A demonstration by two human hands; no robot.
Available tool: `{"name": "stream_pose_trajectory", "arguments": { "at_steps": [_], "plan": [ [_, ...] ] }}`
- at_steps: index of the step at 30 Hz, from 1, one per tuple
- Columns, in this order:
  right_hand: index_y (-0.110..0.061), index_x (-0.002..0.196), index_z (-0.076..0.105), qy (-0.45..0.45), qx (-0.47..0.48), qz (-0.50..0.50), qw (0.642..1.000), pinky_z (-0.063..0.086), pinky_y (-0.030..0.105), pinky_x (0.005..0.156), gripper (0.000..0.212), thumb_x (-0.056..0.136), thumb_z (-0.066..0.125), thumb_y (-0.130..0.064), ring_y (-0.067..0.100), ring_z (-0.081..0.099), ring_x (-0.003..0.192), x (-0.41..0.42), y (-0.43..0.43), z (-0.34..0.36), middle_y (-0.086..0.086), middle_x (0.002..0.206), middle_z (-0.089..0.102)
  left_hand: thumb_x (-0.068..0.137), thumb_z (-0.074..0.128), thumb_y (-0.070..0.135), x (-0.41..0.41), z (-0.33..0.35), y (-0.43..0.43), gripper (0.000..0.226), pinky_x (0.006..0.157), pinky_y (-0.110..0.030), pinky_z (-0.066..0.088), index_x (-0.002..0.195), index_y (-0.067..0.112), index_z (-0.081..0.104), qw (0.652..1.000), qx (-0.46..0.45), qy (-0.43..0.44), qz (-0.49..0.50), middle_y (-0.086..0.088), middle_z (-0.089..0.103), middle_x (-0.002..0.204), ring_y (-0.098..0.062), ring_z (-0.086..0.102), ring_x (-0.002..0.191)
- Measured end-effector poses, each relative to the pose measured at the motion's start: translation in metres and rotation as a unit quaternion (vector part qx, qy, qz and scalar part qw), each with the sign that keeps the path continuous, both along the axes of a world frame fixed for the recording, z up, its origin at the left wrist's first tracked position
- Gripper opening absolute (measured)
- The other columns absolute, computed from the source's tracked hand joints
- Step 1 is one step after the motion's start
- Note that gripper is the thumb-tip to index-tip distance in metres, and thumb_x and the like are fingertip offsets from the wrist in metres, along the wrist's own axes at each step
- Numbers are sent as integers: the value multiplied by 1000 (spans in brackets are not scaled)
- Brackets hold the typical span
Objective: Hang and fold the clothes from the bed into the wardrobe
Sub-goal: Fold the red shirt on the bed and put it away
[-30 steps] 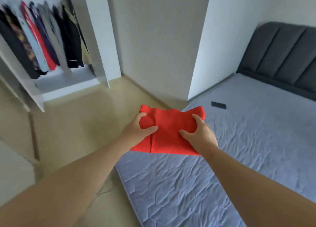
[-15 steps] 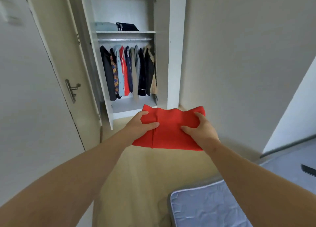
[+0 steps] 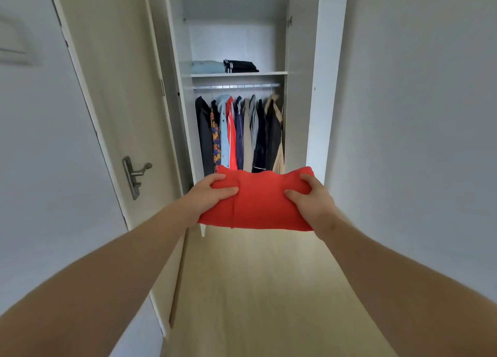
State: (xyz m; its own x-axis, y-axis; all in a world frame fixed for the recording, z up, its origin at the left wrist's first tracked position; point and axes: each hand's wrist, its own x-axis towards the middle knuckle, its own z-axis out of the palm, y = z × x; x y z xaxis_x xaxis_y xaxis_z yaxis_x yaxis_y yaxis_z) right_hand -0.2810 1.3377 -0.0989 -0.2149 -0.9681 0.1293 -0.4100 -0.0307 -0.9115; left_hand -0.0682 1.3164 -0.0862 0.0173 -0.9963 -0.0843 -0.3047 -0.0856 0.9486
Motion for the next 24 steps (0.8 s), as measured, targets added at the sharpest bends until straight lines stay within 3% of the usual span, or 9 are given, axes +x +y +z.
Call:
{"name": "stream_pose_trajectory", "arguments": {
  "at_steps": [3,6,10,13,15,17,19,22,24],
  "plan": [
    [-27,140,38,-5,-11,4,1000,41,38,103,56,89,60,-28,27,49,119,-12,-75,19,3,137,48,81,69,33,-11,20,-70,58,77,-34,52,133,30,43,1000,-10,16,6,-1,47,124,-22,56,96],
    [-26,139,40,-3,-19,9,1000,40,36,101,55,89,61,-27,26,48,119,-19,-131,35,3,137,48,82,69,32,-14,32,-121,54,79,-36,52,130,33,44,999,4,45,-4,-2,48,124,-26,57,100],
    [-26,139,41,-23,-17,14,999,42,35,100,56,87,63,-24,26,49,117,-21,-189,41,4,136,48,84,67,25,-13,36,-176,48,66,-31,52,127,33,47,994,25,110,-6,-1,52,117,-23,59,91],
    [-24,146,26,-108,0,22,994,45,36,90,70,87,65,-19,26,52,107,-23,-221,44,5,134,47,85,65,22,-10,37,-209,47,65,-34,52,128,31,47,986,32,163,-7,-3,55,117,-25,60,91],
    [-18,148,20,-186,61,11,981,47,37,84,78,85,67,-17,30,54,107,-26,-247,47,9,133,47,85,64,20,-8,37,-237,46,66,-36,52,127,32,49,979,38,199,-9,-4,54,118,-26,60,92],
    [-12,137,41,-270,126,22,954,51,36,72,60,83,67,-21,30,61,94,-32,-271,51,12,117,60,86,62,17,-6,39,-265,41,63,-35,53,122,33,52,971,34,234,-26,-4,55,116,-27,60,89],
    [-13,113,58,-337,154,70,926,51,34,60,32,85,62,-28,28,66,73,-33,-296,54,10,88,69,87,58,14,-1,41,-297,32,52,-33,54,113,32,57,963,28,263,-50,-4,56,113,-27,60,85],
    [-18,92,62,-383,150,104,906,50,29,50,22,87,56,-39,23,67,50,-19,-346,55,6,60,69,85,57,13,12,44,-352,27,47,-31,53,104,31,61,952,28,293,-83,-3,60,106,-25,60,79],
    [-17,90,61,-401,146,104,899,51,32,50,22,87,55,-38,26,66,52,-7,-376,60,7,59,69,81,59,15,22,47,-388,26,52,-31,55,102,31,63,944,26,321,-76,-2,63,101,-23,63,75]
  ]
}}
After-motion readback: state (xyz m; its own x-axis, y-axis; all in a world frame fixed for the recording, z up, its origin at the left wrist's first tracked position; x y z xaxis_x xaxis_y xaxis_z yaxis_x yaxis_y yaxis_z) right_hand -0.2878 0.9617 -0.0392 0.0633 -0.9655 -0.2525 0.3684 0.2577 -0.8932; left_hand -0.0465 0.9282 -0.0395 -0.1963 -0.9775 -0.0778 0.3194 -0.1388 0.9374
